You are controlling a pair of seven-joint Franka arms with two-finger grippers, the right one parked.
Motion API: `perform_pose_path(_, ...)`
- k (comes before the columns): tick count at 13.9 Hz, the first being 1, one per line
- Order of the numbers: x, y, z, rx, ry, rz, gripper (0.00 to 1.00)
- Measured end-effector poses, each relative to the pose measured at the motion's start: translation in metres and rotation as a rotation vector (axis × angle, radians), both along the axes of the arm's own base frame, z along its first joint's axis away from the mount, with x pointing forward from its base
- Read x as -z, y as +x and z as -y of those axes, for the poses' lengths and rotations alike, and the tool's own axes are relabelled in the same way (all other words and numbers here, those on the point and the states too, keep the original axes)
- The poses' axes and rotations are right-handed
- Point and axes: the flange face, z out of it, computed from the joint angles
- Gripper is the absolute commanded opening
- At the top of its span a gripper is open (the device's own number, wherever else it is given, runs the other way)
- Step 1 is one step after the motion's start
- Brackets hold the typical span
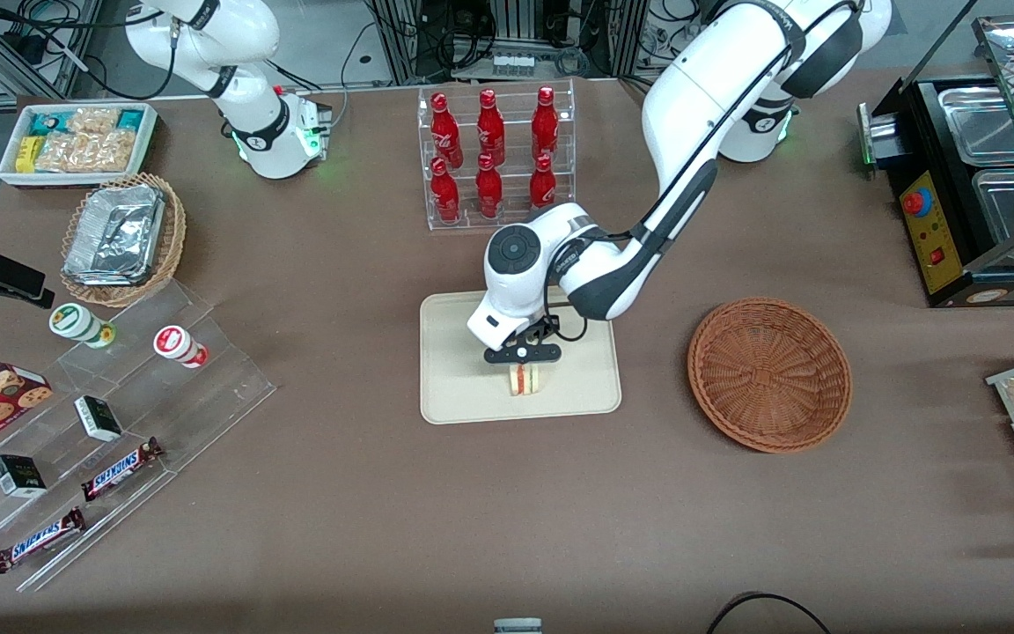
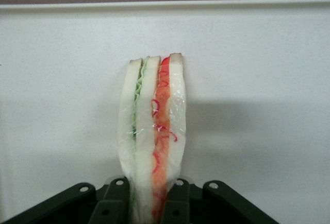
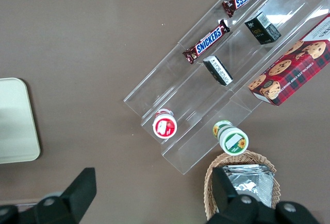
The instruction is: Place sandwich from basket to tray
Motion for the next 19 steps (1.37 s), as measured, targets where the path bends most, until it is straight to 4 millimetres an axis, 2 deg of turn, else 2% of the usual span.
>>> perform_pose_path(1, 0.001, 0.000, 0.000, -0.008, 0.000, 0.000, 1.00)
perform_pose_path(6, -0.007, -0.004, 0.010, -0.002, -0.010, 0.014, 1.00)
perform_pose_path(9, -0.040, 0.001, 0.014, -0.016, -0.021, 0.046, 1.00)
perform_pose_path(10, -0.060, 0.003, 0.012, -0.027, -0.014, 0.057, 1.00)
perform_pose_path(12, -0.111, 0.008, 0.004, -0.053, -0.004, 0.094, 1.00)
perform_pose_path(14, -0.167, 0.019, -0.021, -0.106, 0.007, 0.124, 1.00)
perform_pose_path(16, -0.224, 0.036, -0.059, -0.184, -0.006, 0.148, 1.00)
perform_pose_path(19, -0.299, 0.060, -0.140, -0.303, -0.012, 0.158, 1.00)
